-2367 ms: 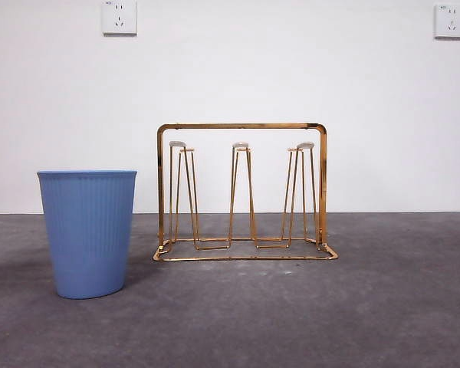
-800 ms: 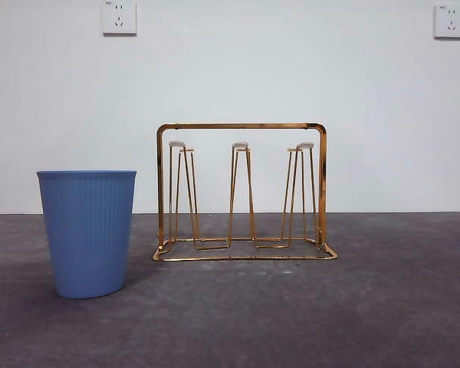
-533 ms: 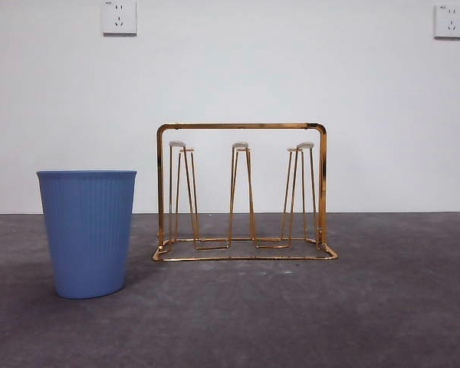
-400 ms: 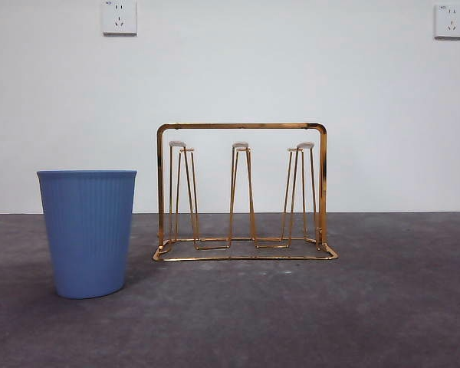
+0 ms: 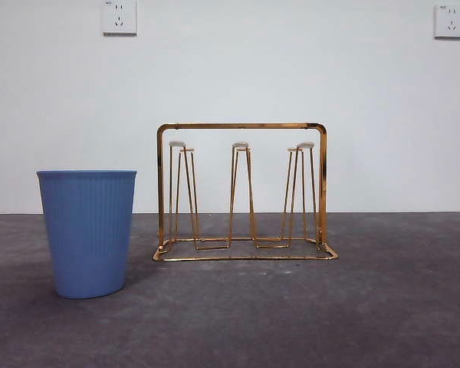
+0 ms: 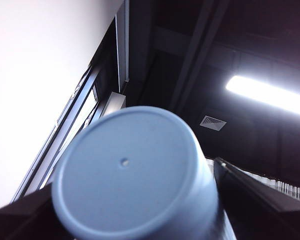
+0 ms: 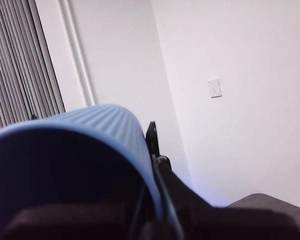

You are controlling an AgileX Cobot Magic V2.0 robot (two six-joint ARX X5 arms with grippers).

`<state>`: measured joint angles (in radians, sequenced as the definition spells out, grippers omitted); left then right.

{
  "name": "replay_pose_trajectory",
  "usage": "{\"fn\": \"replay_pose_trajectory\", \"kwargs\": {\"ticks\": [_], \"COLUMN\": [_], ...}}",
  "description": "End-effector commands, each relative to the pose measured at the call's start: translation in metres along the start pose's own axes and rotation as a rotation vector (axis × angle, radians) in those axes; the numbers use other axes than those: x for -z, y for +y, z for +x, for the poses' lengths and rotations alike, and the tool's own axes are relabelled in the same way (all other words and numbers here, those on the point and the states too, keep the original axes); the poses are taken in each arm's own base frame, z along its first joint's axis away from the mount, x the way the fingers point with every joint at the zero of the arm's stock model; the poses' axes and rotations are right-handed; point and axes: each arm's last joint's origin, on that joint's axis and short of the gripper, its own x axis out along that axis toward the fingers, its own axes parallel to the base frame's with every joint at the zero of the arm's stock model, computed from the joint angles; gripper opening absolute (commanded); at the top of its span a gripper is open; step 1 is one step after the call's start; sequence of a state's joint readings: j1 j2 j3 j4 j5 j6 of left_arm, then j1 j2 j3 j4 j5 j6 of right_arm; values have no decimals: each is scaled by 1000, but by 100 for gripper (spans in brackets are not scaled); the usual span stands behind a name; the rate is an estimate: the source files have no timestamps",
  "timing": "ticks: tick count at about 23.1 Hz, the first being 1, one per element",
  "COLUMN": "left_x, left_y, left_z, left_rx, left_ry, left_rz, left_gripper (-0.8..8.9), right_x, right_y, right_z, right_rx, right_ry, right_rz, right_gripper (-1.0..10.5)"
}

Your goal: Pick up cup 1,put cup 1 in the cup rack,pick up cup 2,put cup 2 in the cup rack

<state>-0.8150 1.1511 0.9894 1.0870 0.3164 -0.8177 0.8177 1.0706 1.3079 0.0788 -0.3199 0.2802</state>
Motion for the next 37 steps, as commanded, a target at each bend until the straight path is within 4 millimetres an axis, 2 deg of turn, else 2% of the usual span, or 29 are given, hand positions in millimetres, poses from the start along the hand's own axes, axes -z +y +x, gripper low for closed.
{"fn": "replay_pose_trajectory", "kwargs": {"ticks": [1,9,14,18,19,24,29,37], "left_x": [-2,-3,-3,-3,-3,-4,-8,-5], "left_y": [-3,-3,-3,-3,-3,-1,4,14], "left_z": [0,0,0,0,0,0,-2,-7], "left_rx": [18,21,21,23,23,14,-17,-176], "left_ry": [-25,-28,-27,-24,-24,-25,-11,116], "left_rz": [18,15,11,12,12,21,36,155], "left_gripper": [322,-13,-9,-8,-8,-9,-8,-8], "right_x": [-1,3,5,5,4,3,-5,-7], "right_y": [-2,-4,-5,-5,-4,-1,8,21], "right_z": [0,4,5,4,3,-7,-30,-88], "right_rx": [26,29,33,29,30,51,125,401], "right_ry": [-20,-9,6,10,12,60,83,229], "right_rz": [-10,-6,9,12,13,19,-44,-100], "right_gripper": [-10,-8,14,223,246,258,258,257]}}
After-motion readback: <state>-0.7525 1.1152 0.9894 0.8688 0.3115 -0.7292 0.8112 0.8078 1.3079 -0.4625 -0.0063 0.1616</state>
